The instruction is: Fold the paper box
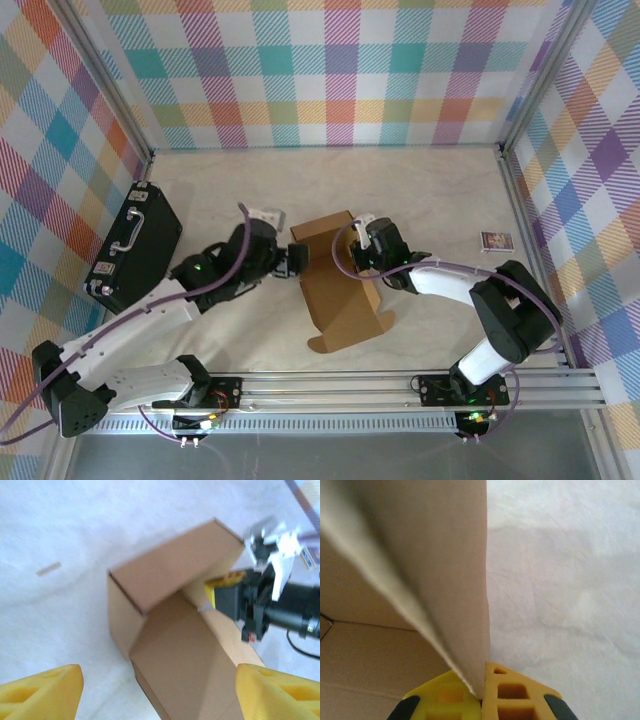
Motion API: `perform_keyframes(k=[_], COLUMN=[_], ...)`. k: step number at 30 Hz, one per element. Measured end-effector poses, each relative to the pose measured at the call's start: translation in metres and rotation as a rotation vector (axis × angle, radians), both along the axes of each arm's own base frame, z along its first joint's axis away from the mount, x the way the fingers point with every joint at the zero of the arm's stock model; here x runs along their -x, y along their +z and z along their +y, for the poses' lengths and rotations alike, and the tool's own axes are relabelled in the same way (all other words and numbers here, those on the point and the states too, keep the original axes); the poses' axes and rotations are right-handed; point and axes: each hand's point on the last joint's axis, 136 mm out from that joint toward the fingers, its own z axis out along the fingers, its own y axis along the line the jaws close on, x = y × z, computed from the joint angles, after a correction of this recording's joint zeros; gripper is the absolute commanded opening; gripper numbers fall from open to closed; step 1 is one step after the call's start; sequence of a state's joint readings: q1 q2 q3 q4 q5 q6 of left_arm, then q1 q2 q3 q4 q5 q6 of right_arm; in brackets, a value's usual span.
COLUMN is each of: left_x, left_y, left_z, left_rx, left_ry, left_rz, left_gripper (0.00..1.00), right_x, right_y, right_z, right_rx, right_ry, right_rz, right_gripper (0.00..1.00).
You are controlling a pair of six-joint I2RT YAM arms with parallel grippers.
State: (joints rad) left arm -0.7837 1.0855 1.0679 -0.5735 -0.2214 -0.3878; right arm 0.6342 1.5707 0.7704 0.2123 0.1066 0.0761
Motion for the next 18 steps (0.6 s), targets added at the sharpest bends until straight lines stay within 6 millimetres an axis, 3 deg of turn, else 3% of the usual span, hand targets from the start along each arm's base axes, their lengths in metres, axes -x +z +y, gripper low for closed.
perform_keyframes(k=[4,6,11,18], left_x=[-0.012,-0.016,-0.023,-0.012], left_y=[0.038,0.043,0.017,-0.007], left_z=[0.007,0.003,-0.003,0.000], left_rx=[-0.033,-0.078,-0.247,-0.336], left_ry=[0.004,-0.024,-0.098,-0.196], left_rz=[-0.040,-0.036,0.056,0.173], left_gripper=[0.86,0.87,0.92,0.95], right_x=[-0.009,-0.010,-0.005,0.009], right_y=[0.016,0.024,0.036,0.031], right_z=[0.019,0.026,0.039,0.044], right_rx=[0.041,0.054,0.095,0.146], right_ry=[0.126,0.184,0.331,0.481], right_rz=[-0.052,-0.079,-0.126,-0.123], right_gripper=[0.02,0.02,0.05,0.07])
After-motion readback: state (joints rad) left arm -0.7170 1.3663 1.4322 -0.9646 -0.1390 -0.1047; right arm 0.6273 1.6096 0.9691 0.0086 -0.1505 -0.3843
